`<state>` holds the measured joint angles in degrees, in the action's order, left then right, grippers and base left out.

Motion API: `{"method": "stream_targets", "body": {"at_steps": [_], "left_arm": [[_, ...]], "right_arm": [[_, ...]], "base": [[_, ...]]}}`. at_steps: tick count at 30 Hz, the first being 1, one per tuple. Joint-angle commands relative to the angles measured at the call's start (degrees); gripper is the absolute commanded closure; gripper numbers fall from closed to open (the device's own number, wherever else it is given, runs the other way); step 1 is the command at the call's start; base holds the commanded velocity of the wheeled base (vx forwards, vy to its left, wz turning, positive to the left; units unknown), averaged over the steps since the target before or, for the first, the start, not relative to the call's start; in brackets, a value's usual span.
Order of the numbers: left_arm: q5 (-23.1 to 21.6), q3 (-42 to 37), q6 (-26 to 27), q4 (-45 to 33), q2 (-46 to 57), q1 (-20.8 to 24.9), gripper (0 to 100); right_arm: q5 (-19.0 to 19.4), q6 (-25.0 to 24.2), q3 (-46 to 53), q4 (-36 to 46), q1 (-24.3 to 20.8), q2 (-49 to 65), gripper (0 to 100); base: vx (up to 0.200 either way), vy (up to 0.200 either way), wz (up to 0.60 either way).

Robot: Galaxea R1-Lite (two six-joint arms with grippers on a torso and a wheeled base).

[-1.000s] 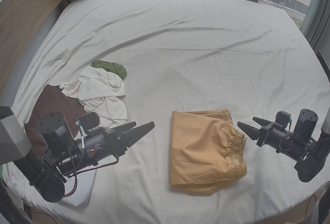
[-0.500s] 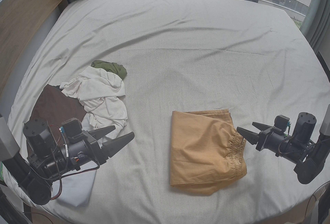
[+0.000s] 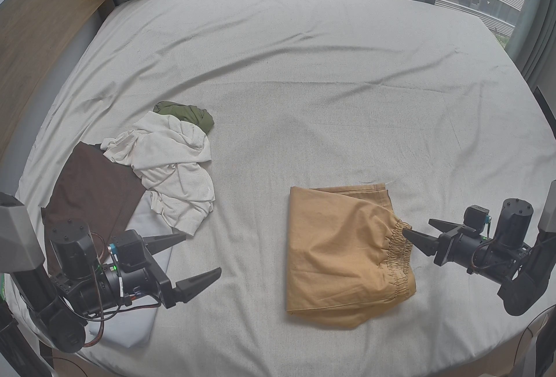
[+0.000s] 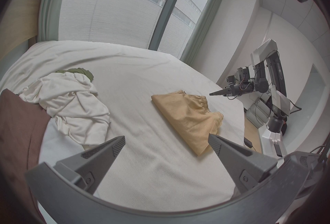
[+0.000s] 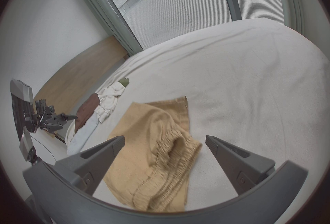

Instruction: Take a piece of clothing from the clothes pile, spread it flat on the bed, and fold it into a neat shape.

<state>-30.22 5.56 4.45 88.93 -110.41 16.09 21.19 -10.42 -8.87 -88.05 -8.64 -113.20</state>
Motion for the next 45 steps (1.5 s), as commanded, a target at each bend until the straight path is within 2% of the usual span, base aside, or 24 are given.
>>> {"method": "stream_targets", "body": {"at_steps": [1, 11, 21, 32, 42, 45], "left_arm": [[-0.6, -1.6, 1.0, 0.0, -2.4, -0.6, 0], [-0.5, -2.2, 1.3, 0.0, -3.1, -0.7, 0], [-0.5, -3.3, 1.4, 0.0, -3.7, -1.0, 0], [-0.4, -3.4, 2.4, 0.0, -4.7, -1.0, 0], [-0.4, -3.4, 2.4, 0.0, -4.6, -1.0, 0], [-0.4, -3.4, 2.4, 0.0, -4.7, -1.0, 0]], "right_arm": [[0.1, 1.6, 2.9, 0.0, 1.4, -2.3, 0], [0.4, 3.0, 5.2, 0.0, 0.6, -7.6, 0], [3.3, 1.9, 5.9, 0.1, -0.8, -12.4, 0], [8.8, -4.7, 5.4, 0.0, -3.5, -14.1, 0], [10.3, -6.0, 3.8, 0.0, -4.0, -15.1, 0], [10.4, -8.2, 2.7, 0.0, -4.8, -15.0, 0]], "base": [[0.000, 0.000, 0.00], [0.000, 0.000, 0.00], [0.000, 0.000, 0.00], [0.000, 0.000, 0.00], [0.000, 0.000, 0.00], [0.000, 0.000, 0.00]]}}
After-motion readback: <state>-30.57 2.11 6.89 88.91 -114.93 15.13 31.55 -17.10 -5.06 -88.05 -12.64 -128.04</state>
